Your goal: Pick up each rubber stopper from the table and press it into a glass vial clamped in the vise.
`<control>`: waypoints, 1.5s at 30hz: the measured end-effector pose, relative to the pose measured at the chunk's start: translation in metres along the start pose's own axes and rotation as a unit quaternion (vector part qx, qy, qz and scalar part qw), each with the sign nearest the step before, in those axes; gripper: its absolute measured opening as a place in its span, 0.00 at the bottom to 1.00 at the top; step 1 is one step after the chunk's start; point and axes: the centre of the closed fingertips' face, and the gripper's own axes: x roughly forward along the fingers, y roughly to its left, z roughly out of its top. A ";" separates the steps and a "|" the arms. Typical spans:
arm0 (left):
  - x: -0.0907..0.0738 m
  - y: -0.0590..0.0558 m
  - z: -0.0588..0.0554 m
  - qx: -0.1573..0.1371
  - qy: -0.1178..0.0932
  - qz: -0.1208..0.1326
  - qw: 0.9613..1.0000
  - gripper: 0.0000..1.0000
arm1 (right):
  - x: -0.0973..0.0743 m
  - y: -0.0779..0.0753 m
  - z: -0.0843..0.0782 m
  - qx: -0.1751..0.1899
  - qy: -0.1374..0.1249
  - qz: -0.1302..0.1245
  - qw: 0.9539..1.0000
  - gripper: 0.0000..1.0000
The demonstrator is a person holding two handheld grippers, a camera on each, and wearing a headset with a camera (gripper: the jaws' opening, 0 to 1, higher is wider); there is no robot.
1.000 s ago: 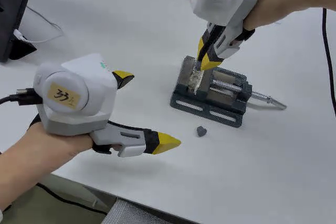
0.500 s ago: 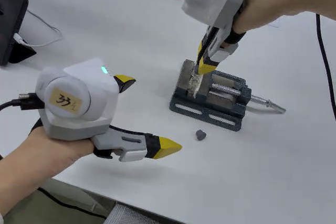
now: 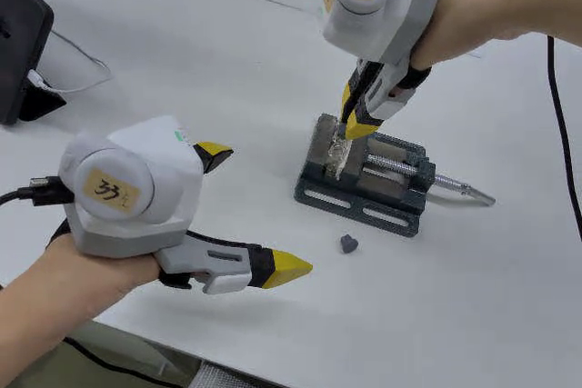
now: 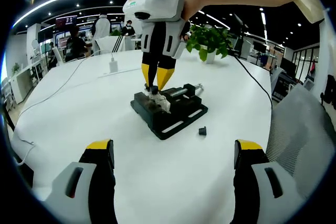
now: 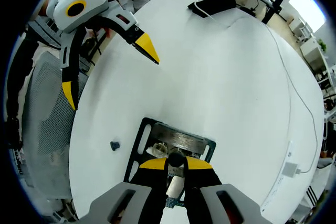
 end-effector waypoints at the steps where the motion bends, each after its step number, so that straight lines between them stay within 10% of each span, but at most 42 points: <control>1: 0.000 0.000 0.000 0.001 0.000 0.000 1.000 0.94 | 0.000 0.000 0.000 -0.002 0.000 0.001 1.000 0.08; 45: 0.005 0.007 -0.006 -0.007 0.005 -0.001 1.000 0.94 | -0.002 -0.001 -0.002 0.002 -0.025 0.020 0.999 0.00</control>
